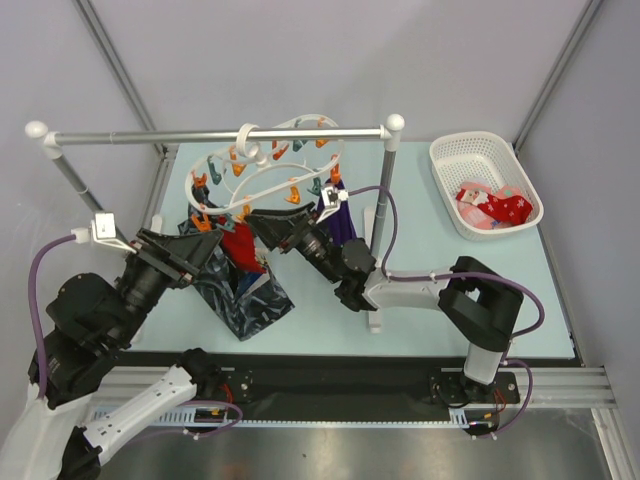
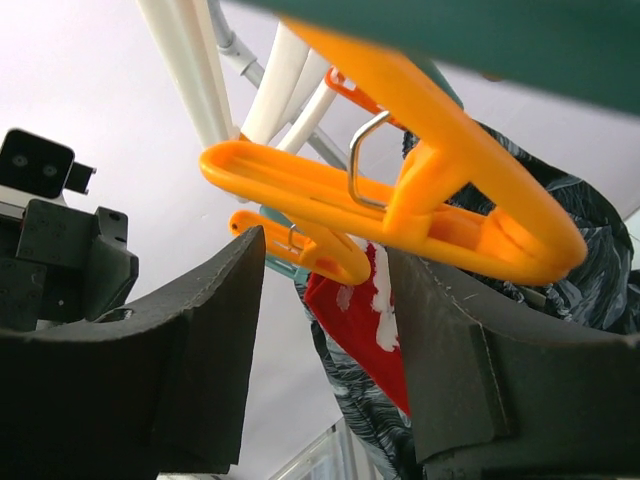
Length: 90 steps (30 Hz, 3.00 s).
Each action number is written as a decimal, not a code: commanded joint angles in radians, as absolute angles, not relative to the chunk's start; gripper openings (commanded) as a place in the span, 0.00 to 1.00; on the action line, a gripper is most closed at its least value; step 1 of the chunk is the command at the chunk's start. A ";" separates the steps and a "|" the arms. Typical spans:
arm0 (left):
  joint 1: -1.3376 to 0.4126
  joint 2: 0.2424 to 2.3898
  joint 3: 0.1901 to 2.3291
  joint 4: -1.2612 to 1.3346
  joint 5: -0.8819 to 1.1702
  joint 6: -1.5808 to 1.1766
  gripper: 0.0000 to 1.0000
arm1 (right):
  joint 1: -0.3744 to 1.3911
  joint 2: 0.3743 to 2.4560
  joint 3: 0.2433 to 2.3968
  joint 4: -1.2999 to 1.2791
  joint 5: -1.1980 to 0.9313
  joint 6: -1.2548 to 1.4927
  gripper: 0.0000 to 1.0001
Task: Clip the socks to the hanger
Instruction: Open the clamp at the hanger.
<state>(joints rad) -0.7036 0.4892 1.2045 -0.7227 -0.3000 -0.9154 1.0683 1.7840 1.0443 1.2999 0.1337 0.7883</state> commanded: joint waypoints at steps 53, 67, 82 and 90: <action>-0.699 0.583 1.172 -0.661 -0.198 -1.005 0.60 | 1.048 1.583 1.189 0.796 -0.083 0.051 0.15; -0.699 0.719 1.262 -0.785 -0.305 -1.226 0.62 | 1.126 1.517 1.238 0.571 0.144 -0.287 0.00; -0.703 0.844 1.356 -0.815 -0.425 -1.210 0.56 | 1.200 1.540 1.261 0.571 0.310 -0.594 0.00; -0.761 0.899 1.405 -0.841 -0.534 -1.174 0.54 | 1.210 1.537 1.259 0.583 0.337 -0.646 0.00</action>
<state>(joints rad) -0.7422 0.8776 1.3460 -0.8360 -0.4664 -1.1995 1.2026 1.5524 1.2106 0.5285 0.3004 -0.5980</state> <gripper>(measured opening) 0.539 0.304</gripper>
